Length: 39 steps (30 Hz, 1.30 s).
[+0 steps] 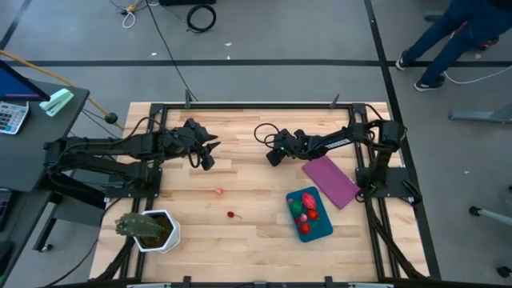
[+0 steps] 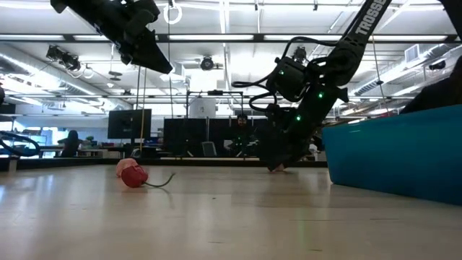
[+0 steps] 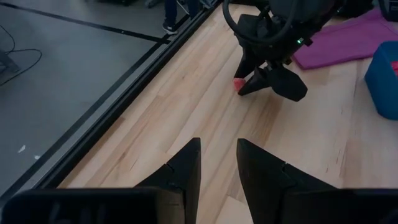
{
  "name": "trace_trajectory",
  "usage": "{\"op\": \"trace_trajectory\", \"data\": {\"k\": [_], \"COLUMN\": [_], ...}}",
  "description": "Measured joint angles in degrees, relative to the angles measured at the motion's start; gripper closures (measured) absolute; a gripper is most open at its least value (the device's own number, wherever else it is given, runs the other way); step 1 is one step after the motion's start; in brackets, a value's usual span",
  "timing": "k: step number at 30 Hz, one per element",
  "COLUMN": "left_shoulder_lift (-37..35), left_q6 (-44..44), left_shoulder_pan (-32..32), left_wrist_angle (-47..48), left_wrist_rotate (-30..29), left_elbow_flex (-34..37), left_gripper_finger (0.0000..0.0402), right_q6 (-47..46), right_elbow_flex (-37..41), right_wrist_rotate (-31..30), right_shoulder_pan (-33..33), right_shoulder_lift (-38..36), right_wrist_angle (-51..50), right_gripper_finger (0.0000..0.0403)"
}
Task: Pick and placing Produce into tupperware
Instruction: Put the peach into the blue bin
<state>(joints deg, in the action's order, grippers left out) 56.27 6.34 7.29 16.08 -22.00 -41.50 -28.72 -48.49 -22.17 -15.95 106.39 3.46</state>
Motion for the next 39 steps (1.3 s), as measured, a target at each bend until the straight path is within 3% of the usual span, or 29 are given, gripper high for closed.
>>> {"op": "trace_trajectory", "data": {"k": [12, 19, 28, 35, 39], "left_shoulder_lift": [0.0, 0.0, 0.02, 1.95, 4.49], "left_q6": [0.11, 1.97, 6.54, 6.88, 6.2], "left_shoulder_pan": [0.0, 0.0, 0.0, -0.04, -0.02], "left_wrist_angle": [0.02, 0.1, 0.41, 0.26, 0.27], "left_wrist_rotate": [0.0, 0.0, 0.0, 0.0, 0.01], "left_elbow_flex": [0.0, 0.0, 0.0, 0.03, 0.04], "left_gripper_finger": [0.0292, 0.0292, 0.0292, 0.0292, 0.0292], "right_q6": [0.04, -0.6, -8.75, -24.43, -31.34], "right_elbow_flex": [-0.02, 0.12, 0.09, 0.09, 0.09], "right_wrist_rotate": [-0.42, 0.78, 5.24, 4.79, 0.82], "right_shoulder_pan": [1.14, 5.82, 18.88, 32.17, 39.01], "right_shoulder_lift": [-0.03, -4.74, -17.12, -24.51, -25.29], "right_wrist_angle": [-0.29, -5.43, -19.03, -30.91, -33.1], "right_gripper_finger": [0.033, 0.034, 0.0334, 0.0336, 0.0331]}}
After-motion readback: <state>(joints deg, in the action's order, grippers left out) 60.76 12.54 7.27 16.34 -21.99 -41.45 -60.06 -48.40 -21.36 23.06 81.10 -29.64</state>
